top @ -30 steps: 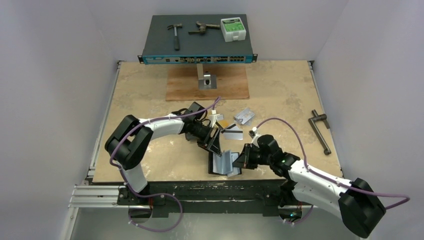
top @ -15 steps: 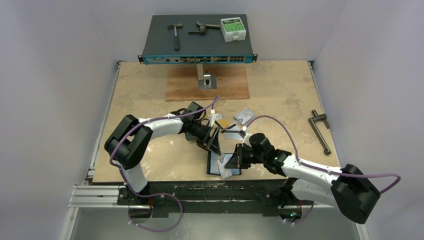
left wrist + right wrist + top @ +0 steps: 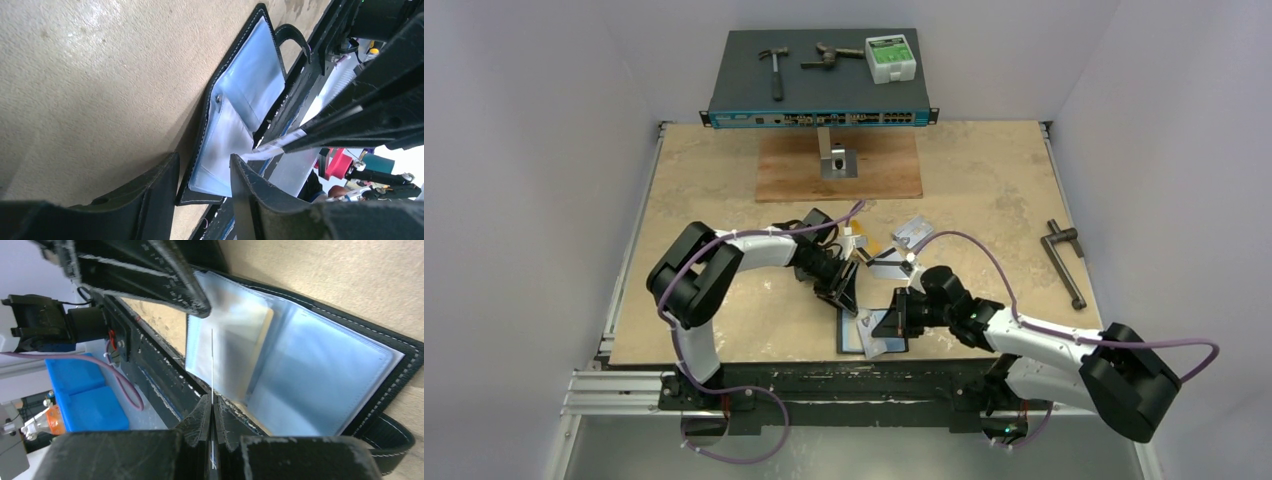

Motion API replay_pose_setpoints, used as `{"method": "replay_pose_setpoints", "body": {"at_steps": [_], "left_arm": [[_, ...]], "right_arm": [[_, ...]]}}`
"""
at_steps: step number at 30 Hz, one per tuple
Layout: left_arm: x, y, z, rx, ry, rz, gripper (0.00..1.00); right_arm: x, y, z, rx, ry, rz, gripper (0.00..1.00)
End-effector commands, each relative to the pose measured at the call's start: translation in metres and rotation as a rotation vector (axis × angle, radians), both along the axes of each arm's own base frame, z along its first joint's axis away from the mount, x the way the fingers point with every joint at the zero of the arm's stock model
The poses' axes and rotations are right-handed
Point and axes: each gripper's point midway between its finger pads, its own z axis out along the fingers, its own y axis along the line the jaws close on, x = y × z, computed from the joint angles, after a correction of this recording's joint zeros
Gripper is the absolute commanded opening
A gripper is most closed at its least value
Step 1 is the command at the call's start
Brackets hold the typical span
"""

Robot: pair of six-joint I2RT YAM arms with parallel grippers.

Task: Put the credit cards into the card holder
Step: Insert the credit card into the card holder.

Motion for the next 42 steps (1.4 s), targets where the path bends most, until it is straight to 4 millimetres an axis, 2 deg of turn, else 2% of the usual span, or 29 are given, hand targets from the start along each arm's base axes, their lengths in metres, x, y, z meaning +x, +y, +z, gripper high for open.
{"method": "replay_pose_setpoints", "body": {"at_steps": [1, 6, 12, 16, 22, 28, 31, 38, 42], "left_arm": [[0.007, -0.008, 0.004, -0.011, -0.031, -0.026, 0.38], [0.006, -0.008, 0.0, -0.011, -0.019, -0.045, 0.19], [0.005, -0.01, 0.004, -0.03, -0.022, -0.074, 0.11], [-0.001, -0.015, 0.026, -0.128, -0.044, -0.128, 0.01], [-0.006, -0.018, 0.076, -0.28, -0.154, -0.235, 0.0], [0.007, -0.02, 0.141, -0.38, -0.354, -0.315, 0.0], [0.015, -0.023, 0.164, -0.408, -0.403, -0.311, 0.0], [0.016, -0.026, 0.176, -0.441, -0.339, -0.231, 0.0], [0.022, -0.025, 0.166, -0.422, -0.361, -0.174, 0.0]], "right_arm": [[0.0, 0.008, 0.019, 0.084, -0.063, 0.038, 0.0], [0.003, -0.008, 0.015, 0.05, -0.083, -0.029, 0.0], [0.017, -0.035, 0.012, 0.026, -0.136, -0.2, 0.0], [0.033, -0.043, 0.037, 0.09, -0.268, -0.278, 0.0], [0.052, -0.054, 0.086, 0.268, -0.491, -0.402, 0.0], [0.059, -0.064, 0.137, 0.455, -0.679, -0.48, 0.0], [0.065, -0.064, 0.142, 0.428, -0.74, -0.476, 0.0], [0.07, -0.061, 0.151, 0.442, -0.77, -0.478, 0.0], [0.073, -0.064, 0.155, 0.435, -0.774, -0.502, 0.0]]}}
